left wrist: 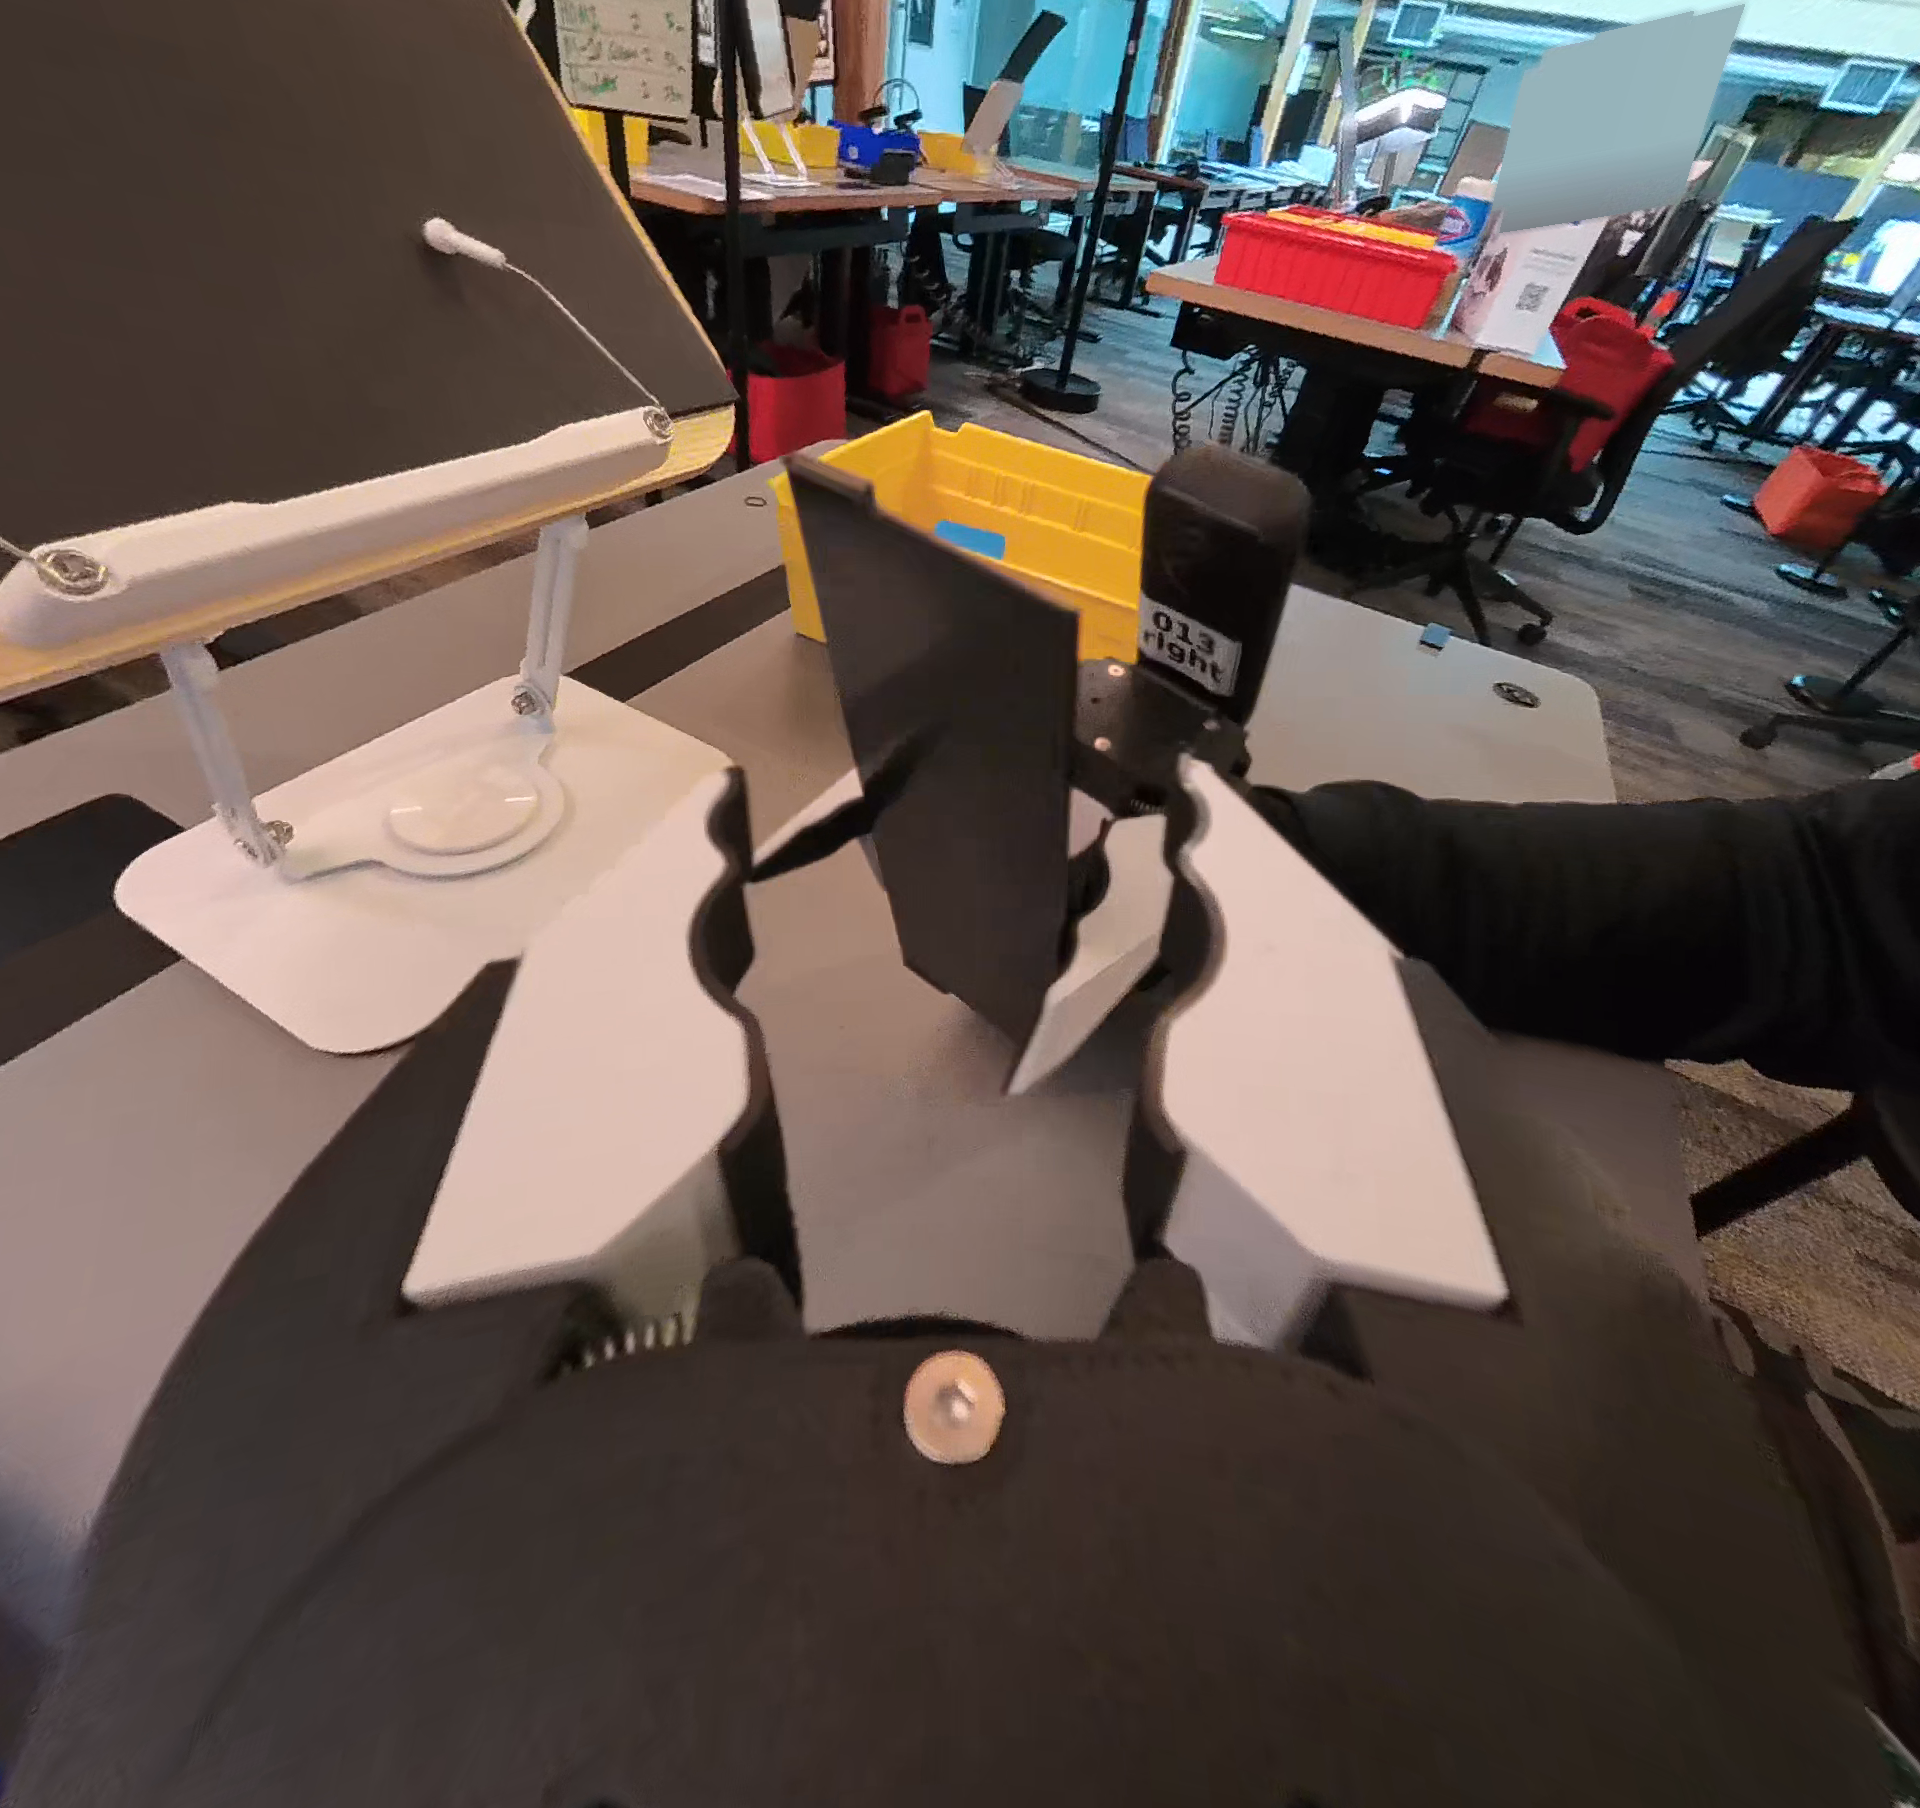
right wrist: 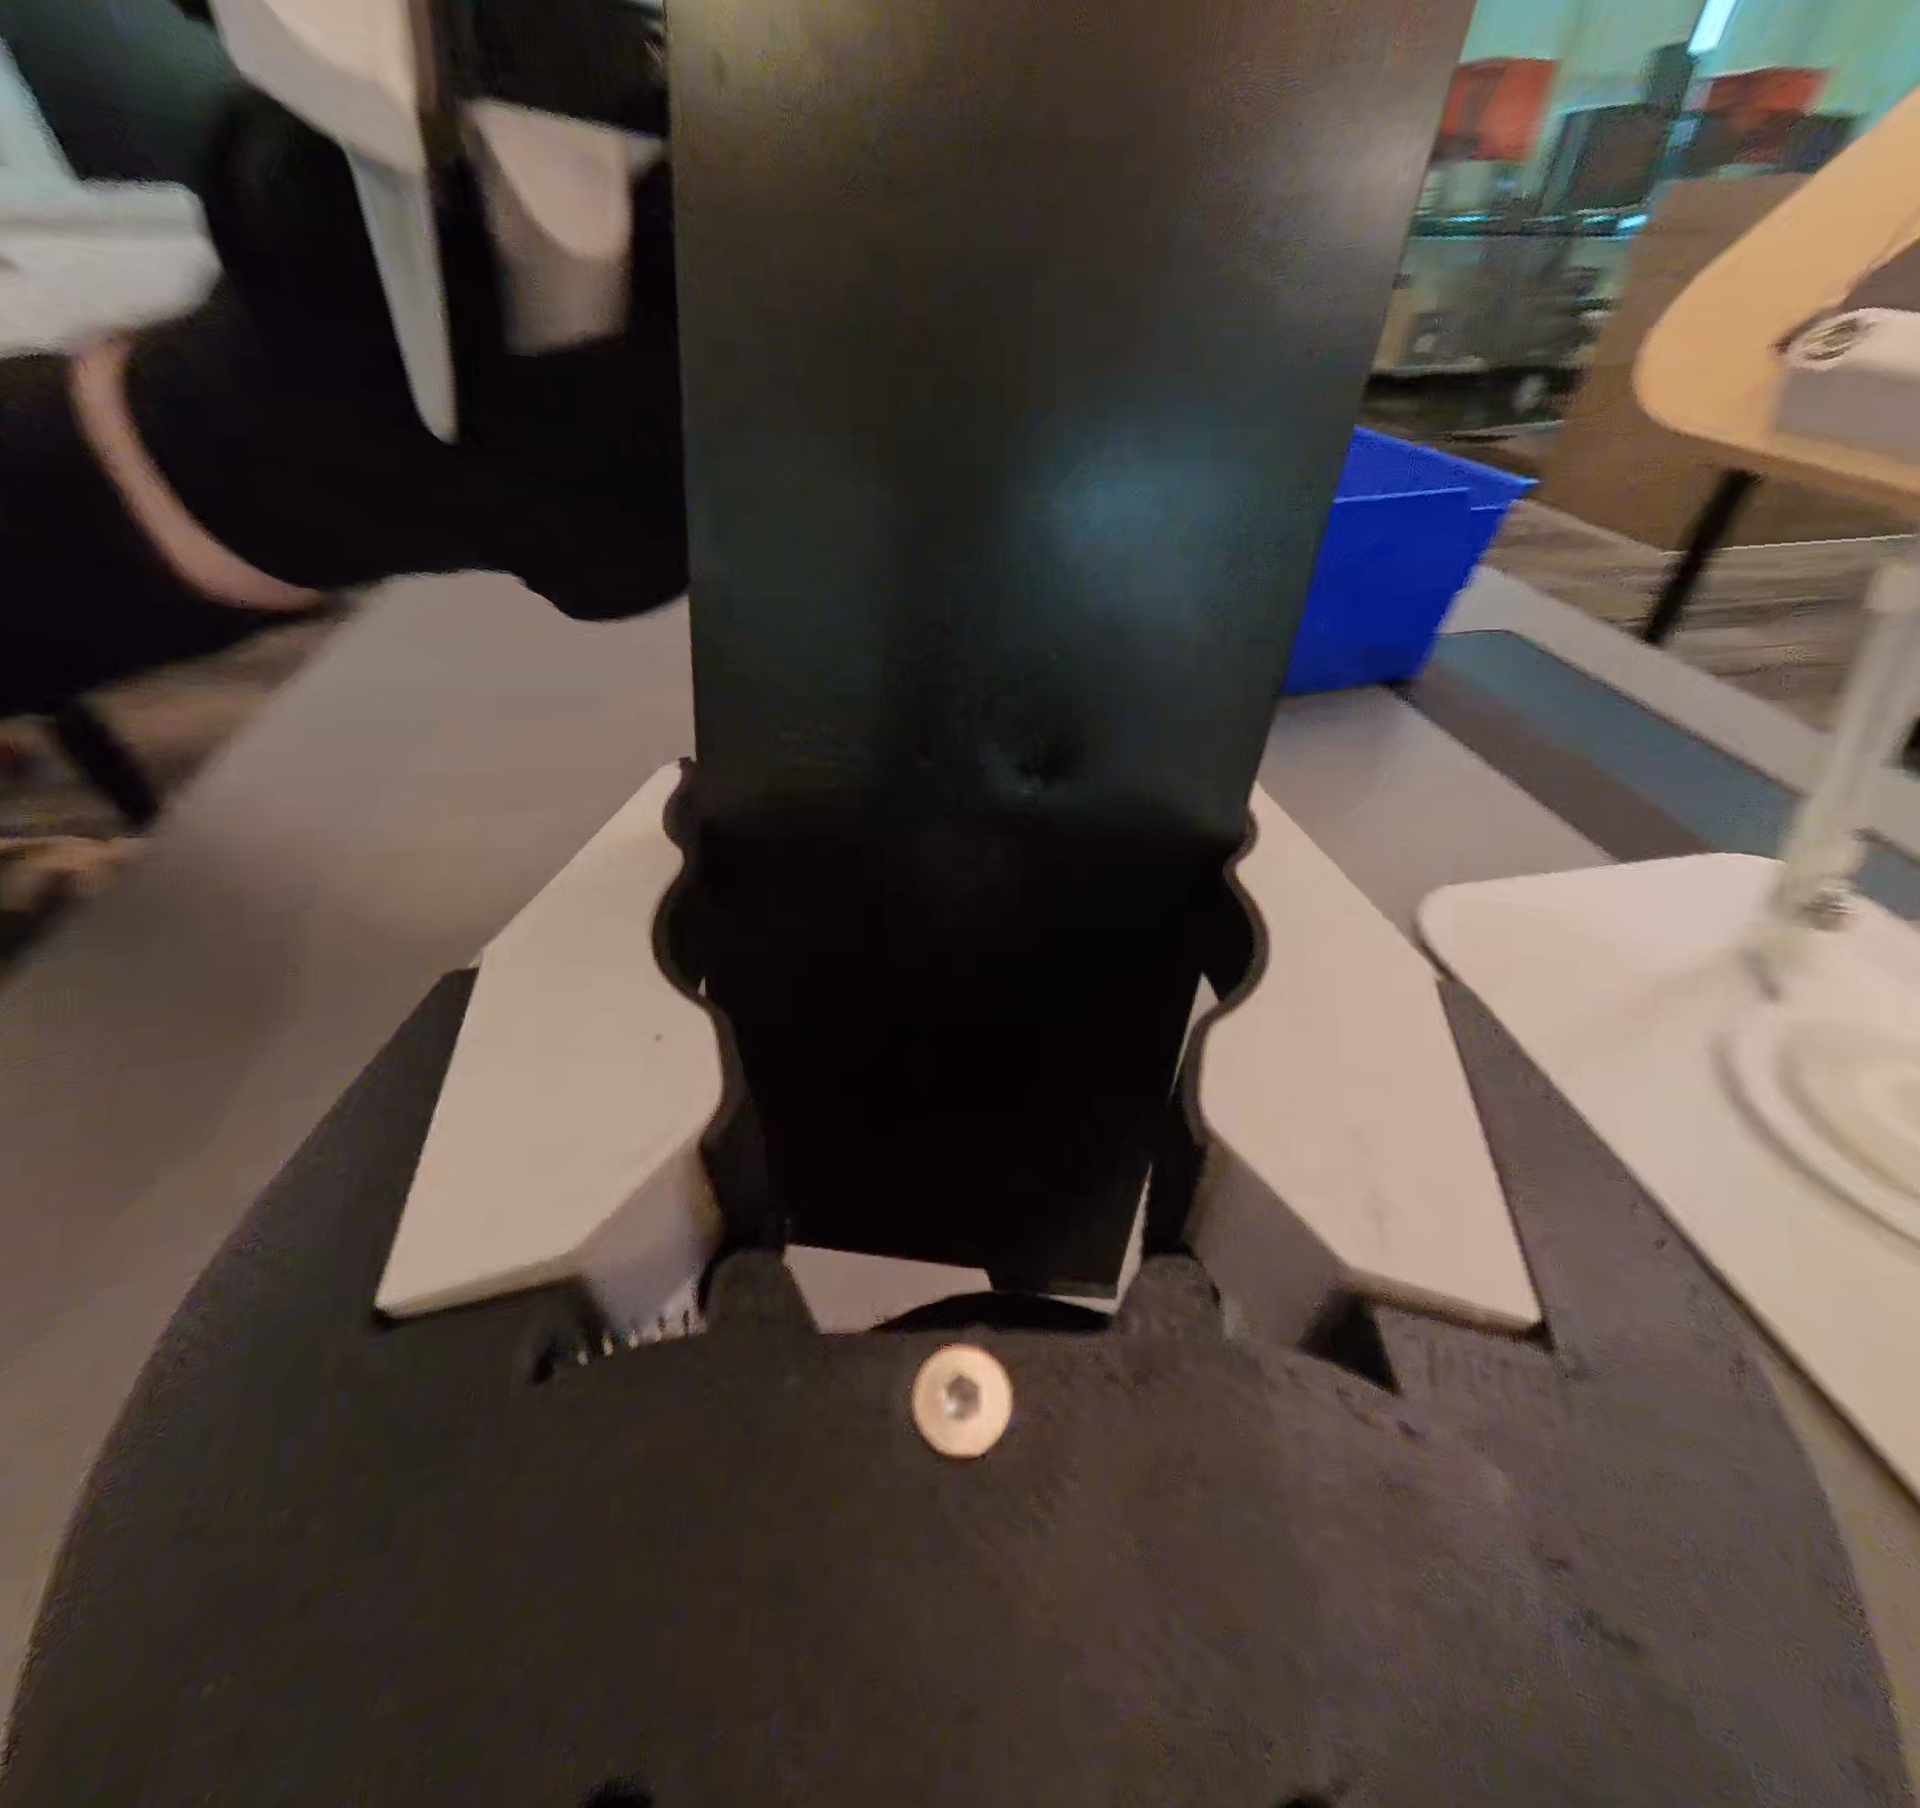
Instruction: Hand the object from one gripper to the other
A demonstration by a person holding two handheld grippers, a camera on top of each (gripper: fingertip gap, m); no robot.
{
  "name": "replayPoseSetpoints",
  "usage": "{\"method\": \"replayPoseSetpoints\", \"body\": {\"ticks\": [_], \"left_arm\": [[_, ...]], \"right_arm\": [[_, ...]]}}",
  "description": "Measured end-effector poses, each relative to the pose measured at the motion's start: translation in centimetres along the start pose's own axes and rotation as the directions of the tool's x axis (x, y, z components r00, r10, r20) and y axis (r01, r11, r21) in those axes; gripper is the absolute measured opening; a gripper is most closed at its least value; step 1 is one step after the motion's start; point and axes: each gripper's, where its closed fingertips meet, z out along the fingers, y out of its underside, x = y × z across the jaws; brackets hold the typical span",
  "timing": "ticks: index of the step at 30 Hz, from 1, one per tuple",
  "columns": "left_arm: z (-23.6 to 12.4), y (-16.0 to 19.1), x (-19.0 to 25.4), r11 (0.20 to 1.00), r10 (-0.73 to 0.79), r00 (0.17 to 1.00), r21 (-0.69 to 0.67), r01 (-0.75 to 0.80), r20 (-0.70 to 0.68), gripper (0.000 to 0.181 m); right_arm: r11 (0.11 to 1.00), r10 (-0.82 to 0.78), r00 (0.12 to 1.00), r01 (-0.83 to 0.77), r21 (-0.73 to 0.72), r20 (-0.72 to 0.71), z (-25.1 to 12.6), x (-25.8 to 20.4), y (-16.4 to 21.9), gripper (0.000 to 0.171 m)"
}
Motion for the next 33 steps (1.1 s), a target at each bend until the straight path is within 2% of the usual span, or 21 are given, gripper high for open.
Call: {"method": "replayPoseSetpoints", "body": {"ticks": [3, 7, 10, 12, 13, 14, 15, 19, 20, 22, 25, 27, 30, 33], "left_arm": [[0.7, 0.1, 0.3, 1.0, -0.011, 0.998, 0.01, 0.012, -0.055, 0.109], [2.9, 1.1, 1.2, 0.999, -0.033, 0.993, -0.024, 0.03, -0.114, 0.131], [4.3, 1.8, 1.9, 0.998, -0.048, 0.987, -0.04, 0.042, -0.156, 0.128], [4.7, 2.0, 2.4, 0.998, -0.061, 0.98, -0.039, 0.055, -0.191, 0.118], [4.7, 2.1, 3.2, 0.997, -0.074, 0.968, -0.044, 0.065, -0.241, 0.109], [4.6, 2.1, 4.1, 0.996, -0.086, 0.951, -0.048, 0.075, -0.296, 0.092], [4.7, 2.1, 4.4, 0.996, -0.091, 0.947, -0.047, 0.081, -0.306, 0.088], [4.8, 2.4, 4.2, 0.996, -0.081, 0.957, -0.057, 0.068, -0.278, 0.087], [4.8, 2.1, 4.0, 0.997, -0.079, 0.961, -0.038, 0.071, -0.265, 0.087], [4.5, 1.7, 3.2, 0.998, -0.059, 0.975, -0.022, 0.055, -0.216, 0.087], [3.8, 0.6, 1.3, 1.0, 0.01, 0.997, 0.013, -0.009, -0.076, 0.087], [3.3, 0.1, -0.6, 0.997, 0.079, 0.994, -0.003, -0.079, 0.069, 0.087], [2.5, 0.2, -3.8, 0.978, 0.207, 0.931, -0.092, -0.188, 0.3, 0.087], [2.5, 1.3, -5.6, 0.929, 0.362, 0.833, -0.239, -0.284, 0.417, 0.087]], "right_arm": [[0.99, 0.115, 0.982, -0.125, 0.059, 0.152, -0.6, -1.5, -0.9, 0.095], [0.987, 0.121, 0.955, -0.144, 0.069, 0.27, -0.7, -3.5, -1.3, 0.095], [0.993, 0.096, 0.938, -0.112, 0.028, 0.332, -0.3, -5.4, -0.7, 0.095], [0.993, 0.102, 0.92, -0.116, 0.015, 0.378, -0.2, -6.5, -0.6, 0.098], [0.992, 0.11, 0.913, -0.123, 0.007, 0.393, -0.1, -6.8, -0.5, 0.096], [0.991, 0.12, 0.906, -0.134, 0.005, 0.406, -0.1, -7.0, -0.4, 0.096], [0.99, 0.125, 0.902, -0.14, 0.007, 0.413, -0.1, -7.1, -0.4, 0.096], [0.991, 0.121, 0.911, -0.135, 0.008, 0.394, 0.2, -7.0, -0.3, 0.094], [0.99, 0.122, 0.916, -0.138, 0.015, 0.382, 0.2, -6.8, -0.4, 0.093], [0.994, 0.103, 0.933, -0.112, 0.007, 0.344, 0.1, -6.1, -0.4, 0.1], [0.996, 0.082, 0.951, -0.09, 0.014, 0.299, -0.8, -4.7, -0.8, 0.098], [0.994, 0.078, 0.96, -0.096, 0.054, 0.268, -1.8, -3.5, -1.7, 0.093], [0.975, 0.079, 0.973, -0.12, 0.185, 0.215, -3.6, -1.6, -4.3, 0.071], [0.95, 0.073, 0.992, -0.101, 0.295, 0.102, -4.7, 0.2, -6.4, 0.061]]}}
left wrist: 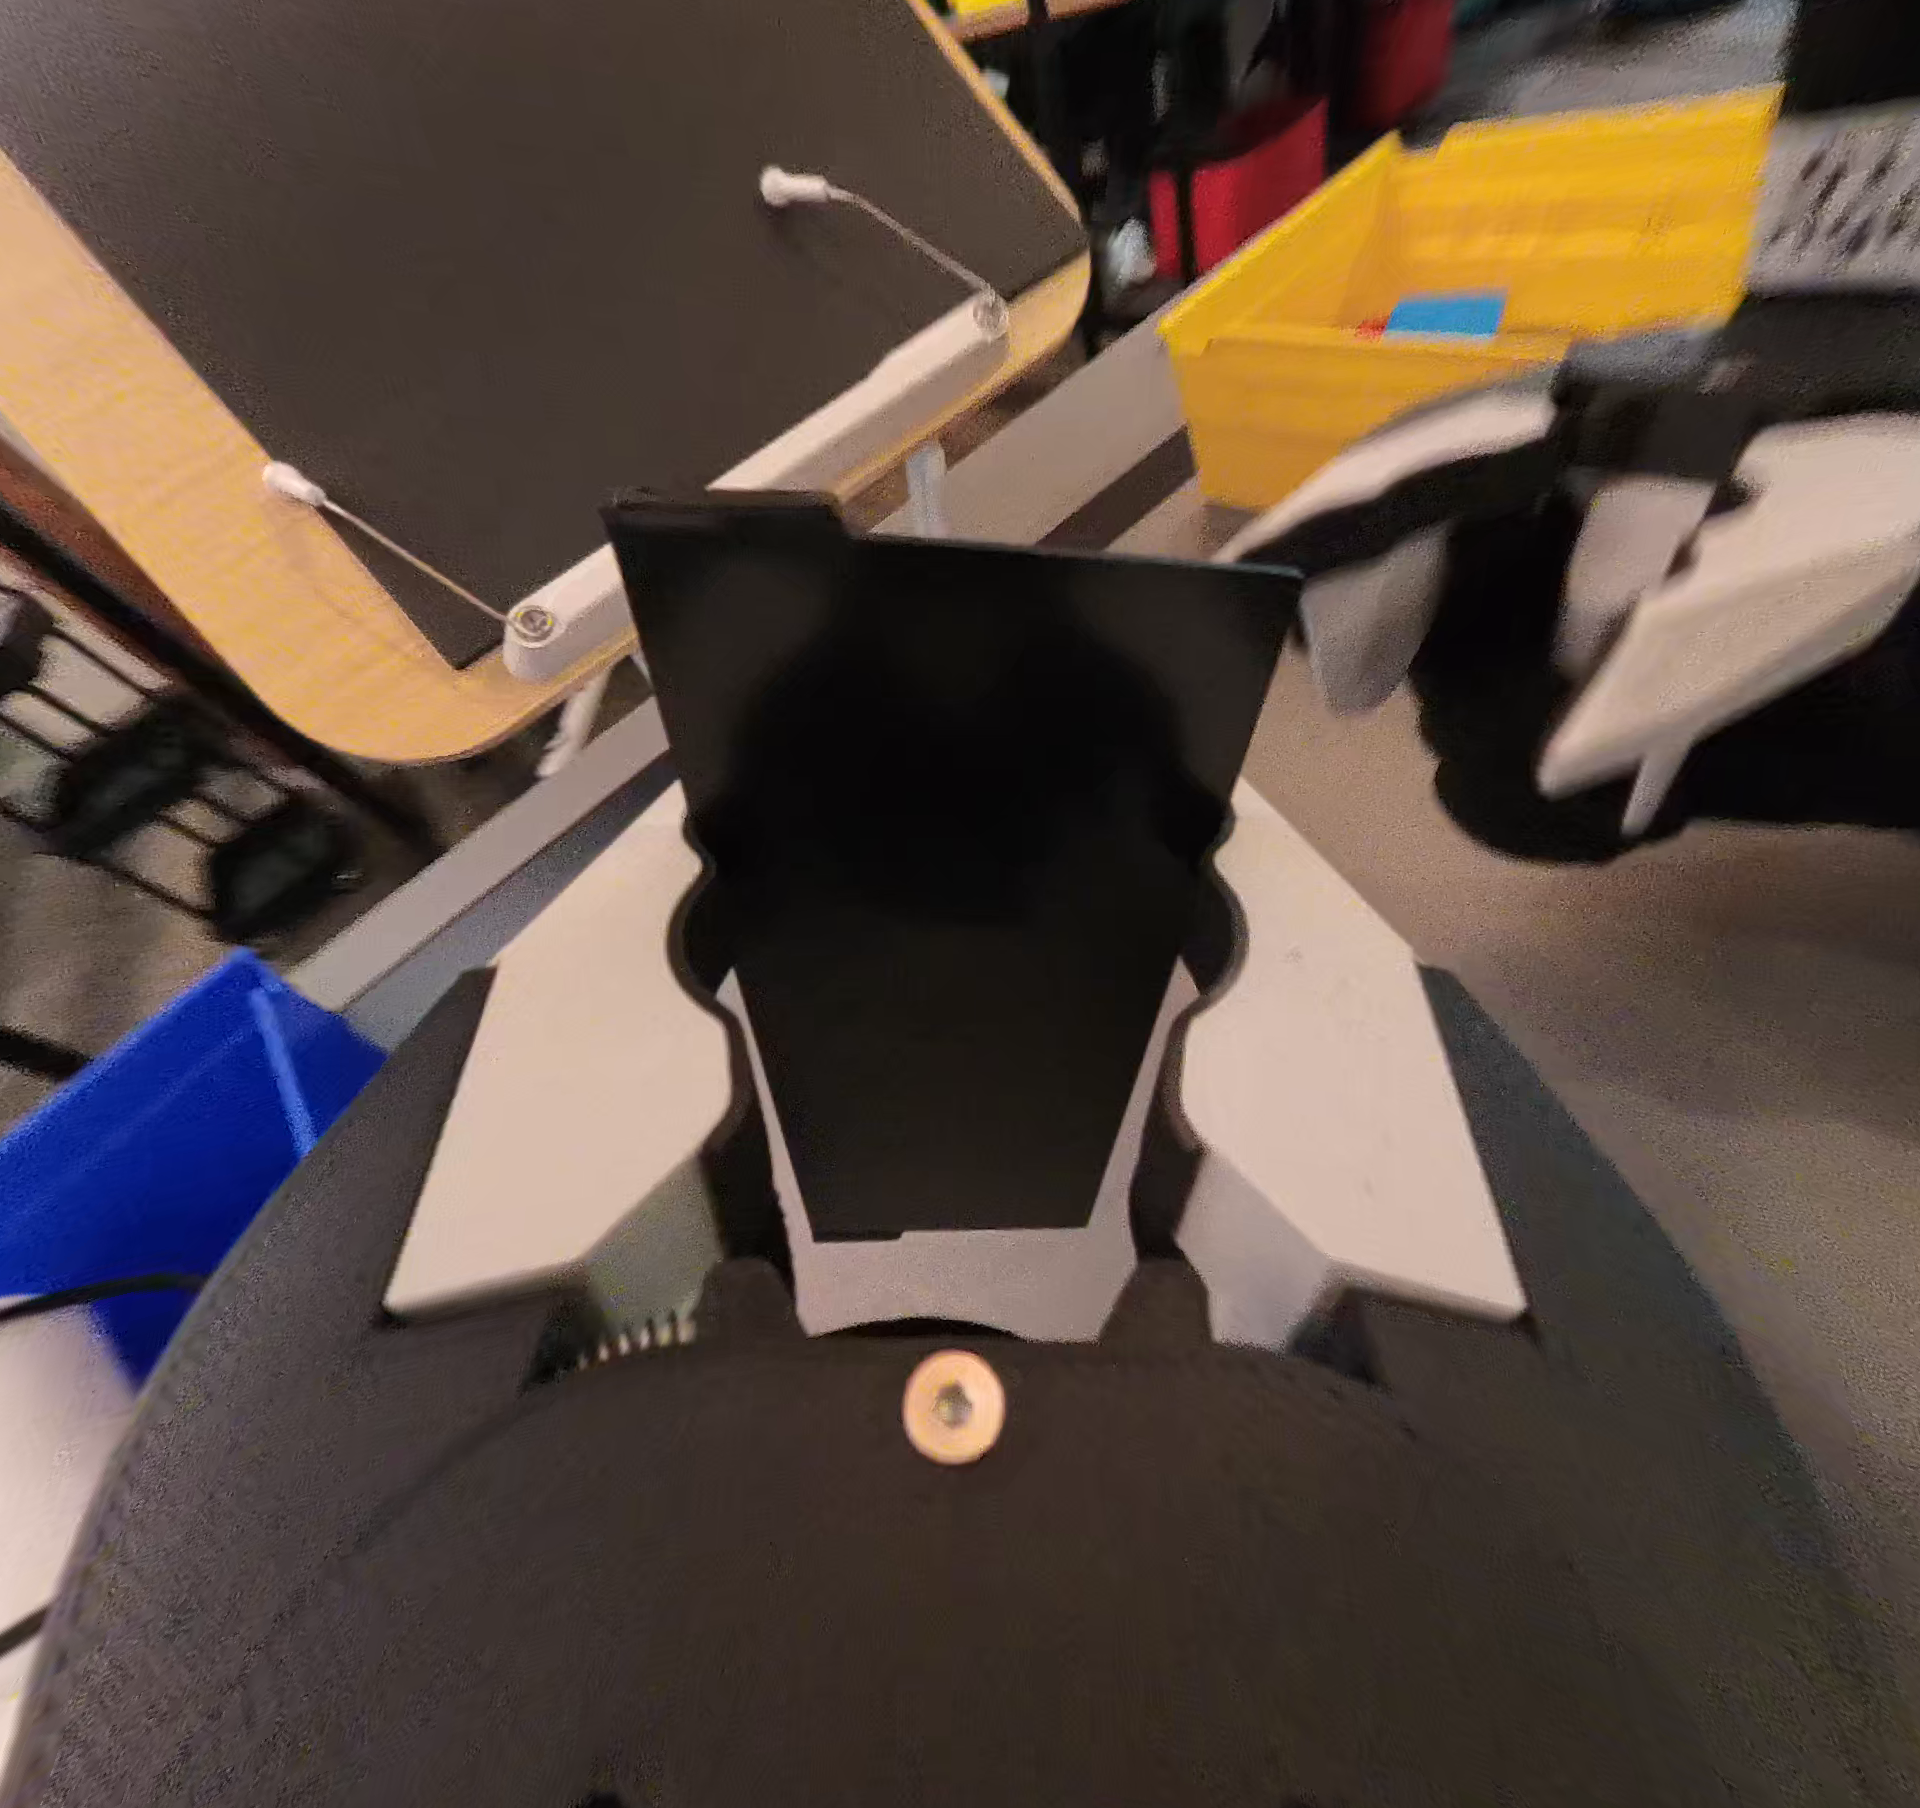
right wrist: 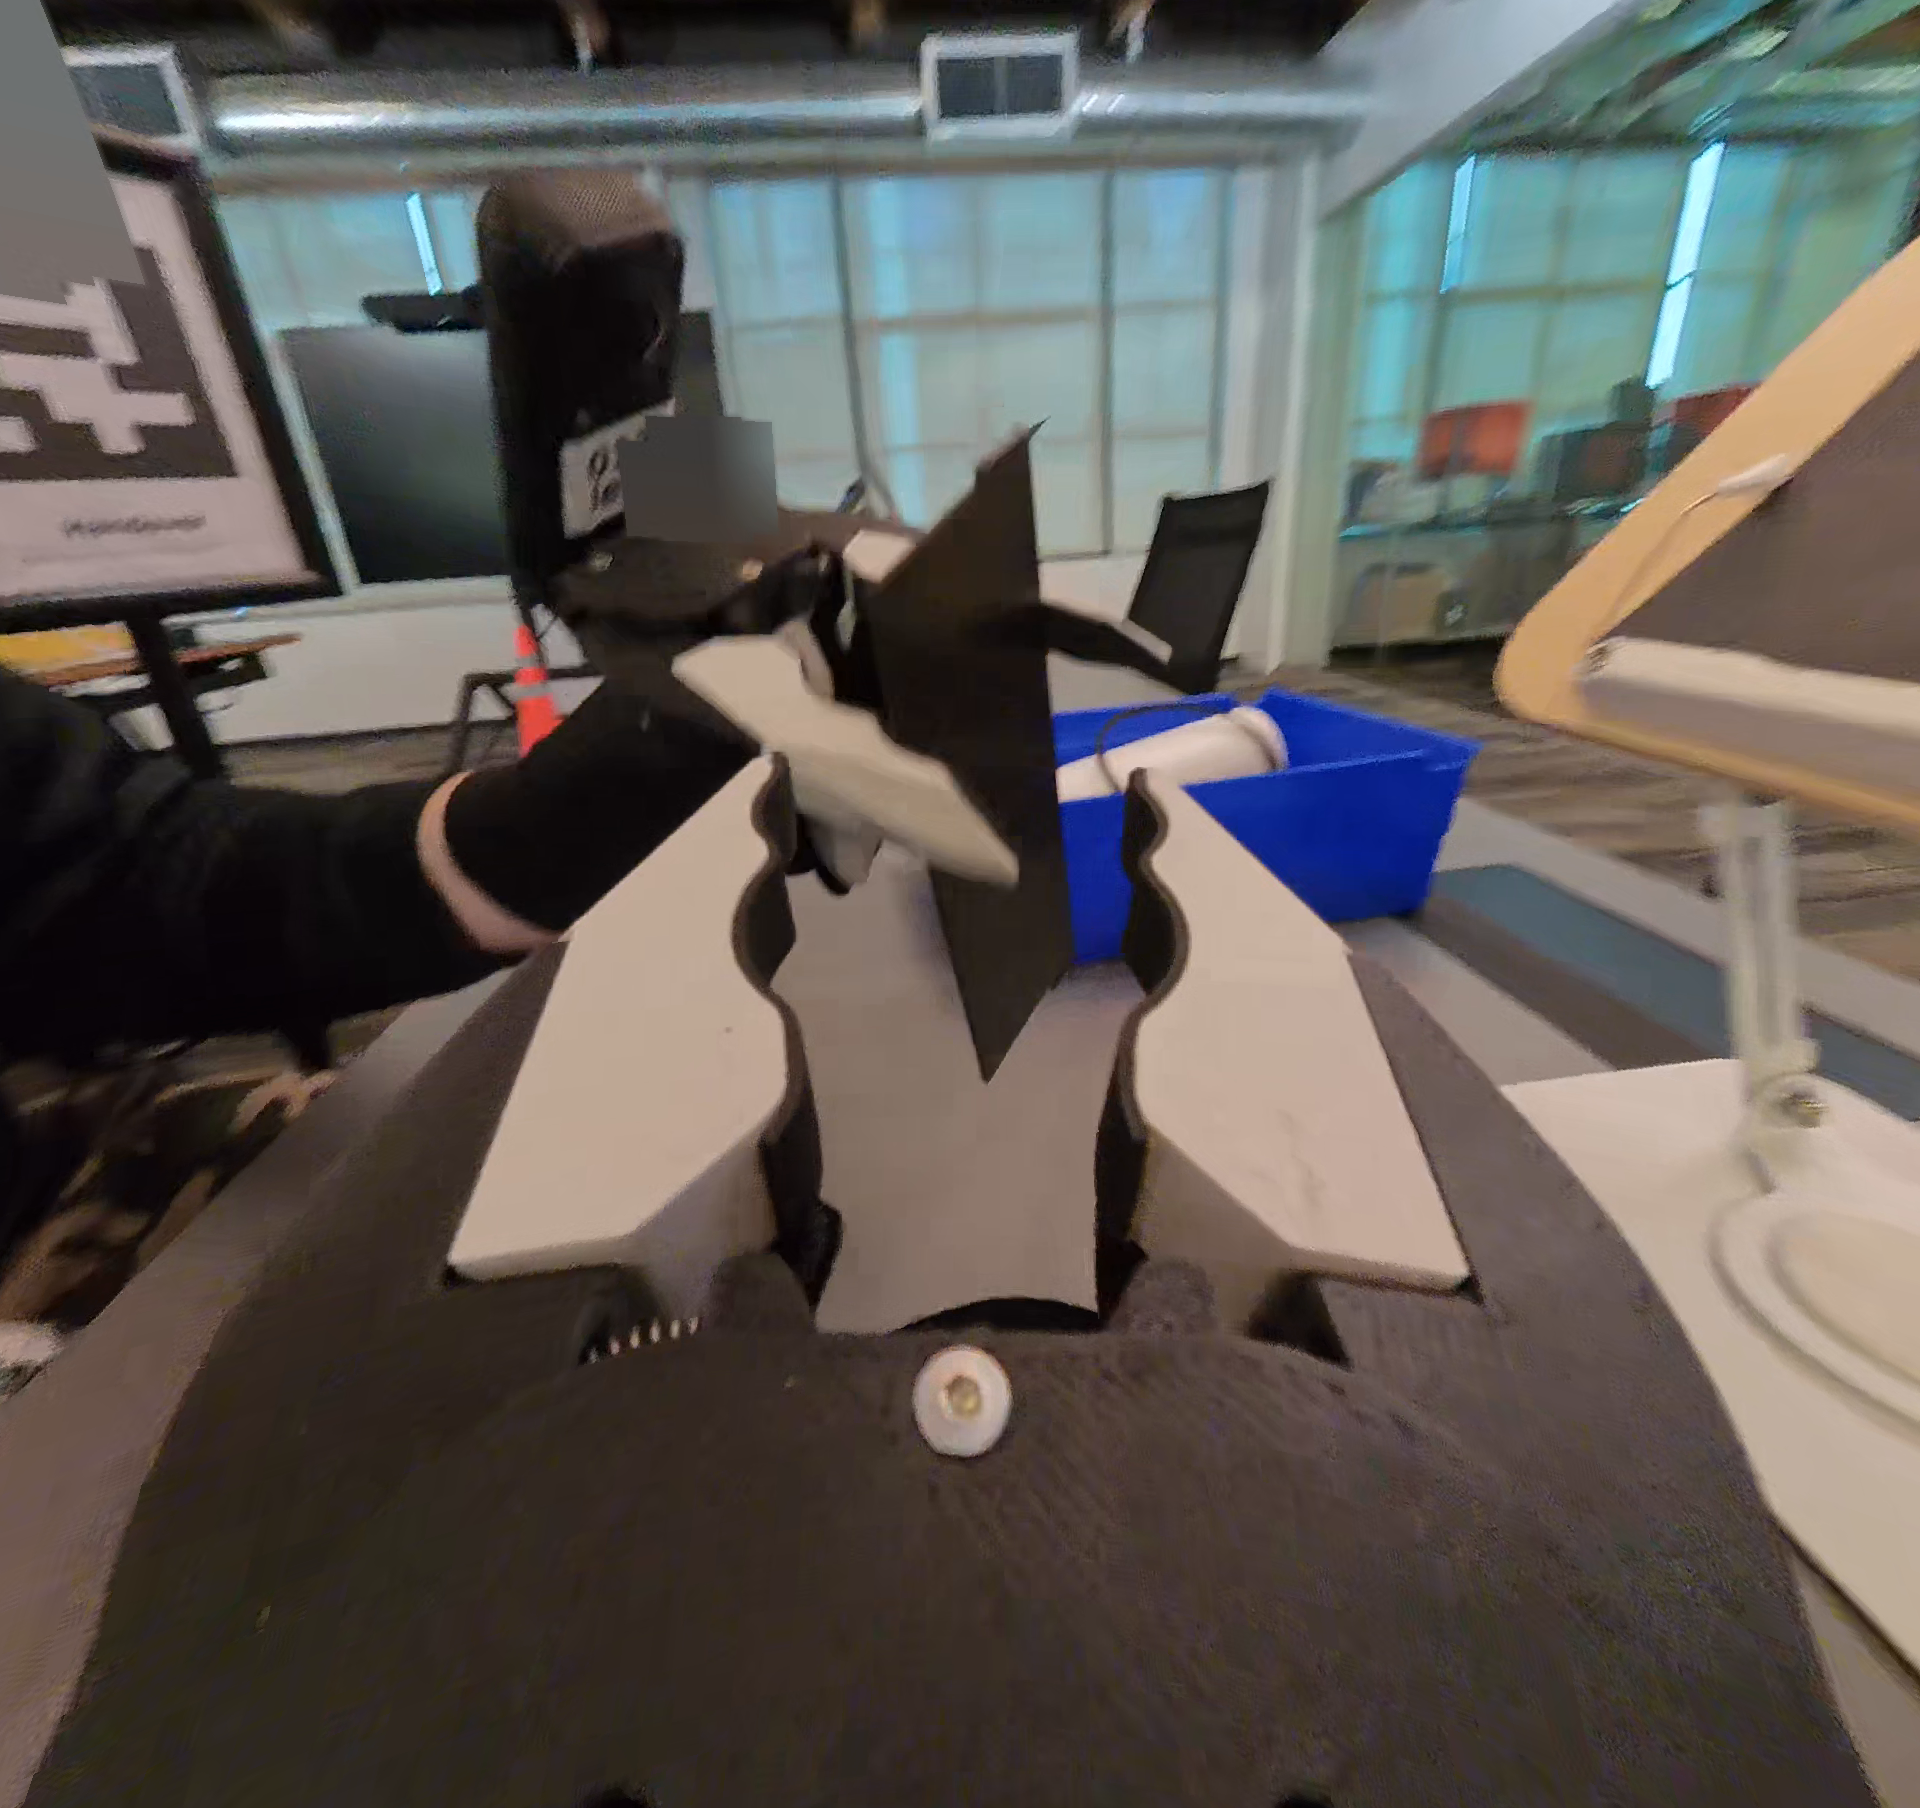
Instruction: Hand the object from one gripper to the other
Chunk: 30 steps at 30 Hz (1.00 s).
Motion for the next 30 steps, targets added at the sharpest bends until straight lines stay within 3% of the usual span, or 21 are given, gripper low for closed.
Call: {"method": "replayPoseSetpoints", "body": {"ticks": [3, 6, 9, 13, 18, 22, 26, 30], "left_arm": [[1.2, 1.0, 1.0, 0.986, 0.154, 0.987, -0.079, -0.15, 0.045, 0.087], [2.3, 2.2, 2.1, 0.922, 0.357, 0.932, -0.186, -0.339, 0.069, 0.087], [3.2, 3.5, 2.6, 0.82, 0.532, 0.846, -0.28, -0.499, 0.048, 0.087], [3.9, 4.4, 3.0, 0.613, 0.742, 0.669, -0.359, -0.704, -0.043, 0.087], [4.3, 4.6, 3.1, 0.497, 0.814, 0.571, -0.379, -0.781, -0.109, 0.087], [4.4, 4.7, 3.4, 0.514, 0.797, 0.59, -0.367, -0.775, -0.128, 0.086], [3.5, 4.9, 2.9, 0.606, 0.705, 0.694, -0.384, -0.696, -0.145, 0.091], [1.7, 3.6, 2.1, 0.833, 0.471, 0.879, -0.288, -0.472, -0.079, 0.085]], "right_arm": [[0.998, -0.044, 0.998, 0.046, 0.043, -0.054, 0.3, 0.1, -0.6, 0.054], [0.999, -0.048, 0.998, 0.048, 0.002, -0.036, 1.0, -0.5, 0.3, 0.048], [0.997, -0.02, 0.998, 0.016, -0.07, -0.056, 1.2, 0.2, 1.7, 0.04], [0.982, 0.01, 0.995, -0.029, -0.186, -0.098, 1.1, 1.4, 3.9, 0.026], [0.955, 0.017, 0.99, -0.057, -0.292, -0.138, 1.1, 2.0, 6.1, 0.003], [0.96, 0.062, 0.988, -0.099, -0.263, -0.144, 0.9, 2.4, 6.2, 0.0], [0.973, 0.1, 0.981, -0.132, -0.19, -0.168, 0.4, 3.2, 5.3, 0.0], [0.981, 0.158, 0.968, -0.177, -0.082, -0.196, -0.7, 4.4, 3.9, 0.0]]}}
